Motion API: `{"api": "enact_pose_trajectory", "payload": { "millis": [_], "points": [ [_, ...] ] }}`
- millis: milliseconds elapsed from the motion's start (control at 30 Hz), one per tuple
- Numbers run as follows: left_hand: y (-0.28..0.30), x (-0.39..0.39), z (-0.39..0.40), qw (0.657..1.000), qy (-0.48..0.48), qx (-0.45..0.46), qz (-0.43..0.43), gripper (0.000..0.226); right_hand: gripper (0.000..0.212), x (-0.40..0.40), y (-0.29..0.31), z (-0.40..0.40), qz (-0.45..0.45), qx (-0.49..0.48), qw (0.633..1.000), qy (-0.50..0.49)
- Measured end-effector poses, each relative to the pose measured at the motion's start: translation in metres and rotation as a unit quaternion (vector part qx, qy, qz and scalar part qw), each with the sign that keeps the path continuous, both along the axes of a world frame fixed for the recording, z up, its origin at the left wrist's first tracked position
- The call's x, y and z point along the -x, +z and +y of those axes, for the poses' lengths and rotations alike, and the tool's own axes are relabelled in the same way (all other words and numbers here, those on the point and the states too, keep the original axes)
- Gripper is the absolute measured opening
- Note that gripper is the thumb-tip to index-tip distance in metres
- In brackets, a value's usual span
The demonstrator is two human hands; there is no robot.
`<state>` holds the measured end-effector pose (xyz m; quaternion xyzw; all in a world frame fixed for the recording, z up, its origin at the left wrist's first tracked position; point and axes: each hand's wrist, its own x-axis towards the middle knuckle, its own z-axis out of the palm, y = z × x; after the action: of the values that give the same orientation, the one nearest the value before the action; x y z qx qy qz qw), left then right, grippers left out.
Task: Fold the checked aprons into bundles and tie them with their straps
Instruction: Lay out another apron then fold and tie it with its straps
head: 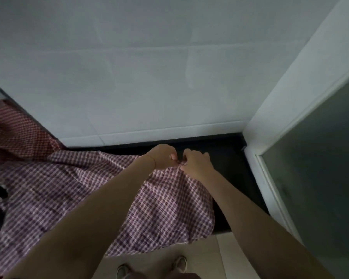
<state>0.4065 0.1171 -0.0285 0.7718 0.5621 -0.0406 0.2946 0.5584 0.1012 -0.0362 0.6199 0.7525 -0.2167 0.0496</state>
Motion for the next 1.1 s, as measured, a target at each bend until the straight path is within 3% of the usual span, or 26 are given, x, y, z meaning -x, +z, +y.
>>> {"api": "enact_pose_trajectory", "payload": {
  "millis": [167,267,367,467,533,600,667,800,900,1033,1100],
  "points": [
    [0.018,0.0,0.005,0.998,0.047,-0.036,-0.03,0.013,0.024,-0.019,0.022,0.019,-0.035,0.13,0.99,-0.051],
    [0.028,-0.002,0.006,0.999,0.031,-0.035,-0.008,0.023,0.046,-0.024,0.04,0.025,0.09,0.203,0.967,-0.124],
    [0.039,-0.005,0.004,0.999,0.006,-0.037,0.009,0.028,0.05,-0.032,0.059,0.024,0.195,0.203,0.954,-0.102],
    [0.052,-0.006,0.004,1.0,0.015,0.007,-0.016,0.023,0.043,-0.033,0.066,0.024,0.238,0.146,0.958,-0.07],
    [0.061,-0.006,0.004,0.989,0.081,0.093,-0.083,0.015,0.025,-0.032,0.07,0.023,0.253,0.104,0.961,-0.037],
    [0.068,-0.006,0.004,0.962,0.168,0.16,-0.14,0.023,0.024,-0.03,0.075,0.023,0.252,0.086,0.964,-0.01],
    [0.076,-0.004,0.004,0.957,0.201,0.152,-0.148,0.025,0.026,-0.028,0.081,0.024,0.23,0.062,0.971,0.013],
    [0.091,-0.004,0.003,0.983,0.128,0.099,-0.083,0.025,0.018,-0.023,0.089,0.026,0.183,0.004,0.983,0.016],
    [0.101,0.002,0.007,0.987,0.133,0.046,-0.082,0.026,0.023,-0.026,0.092,0.03,0.153,-0.035,0.988,0.005],
    [0.126,0.014,0.012,0.988,0.118,0.06,-0.075,0.027,0.022,-0.041,0.098,0.035,0.123,-0.104,0.986,-0.033],
    [0.136,0.019,0.016,0.995,0.079,0.054,0.005,0.022,0.015,-0.047,0.1,0.034,0.139,-0.109,0.983,-0.048]
  ]
}}
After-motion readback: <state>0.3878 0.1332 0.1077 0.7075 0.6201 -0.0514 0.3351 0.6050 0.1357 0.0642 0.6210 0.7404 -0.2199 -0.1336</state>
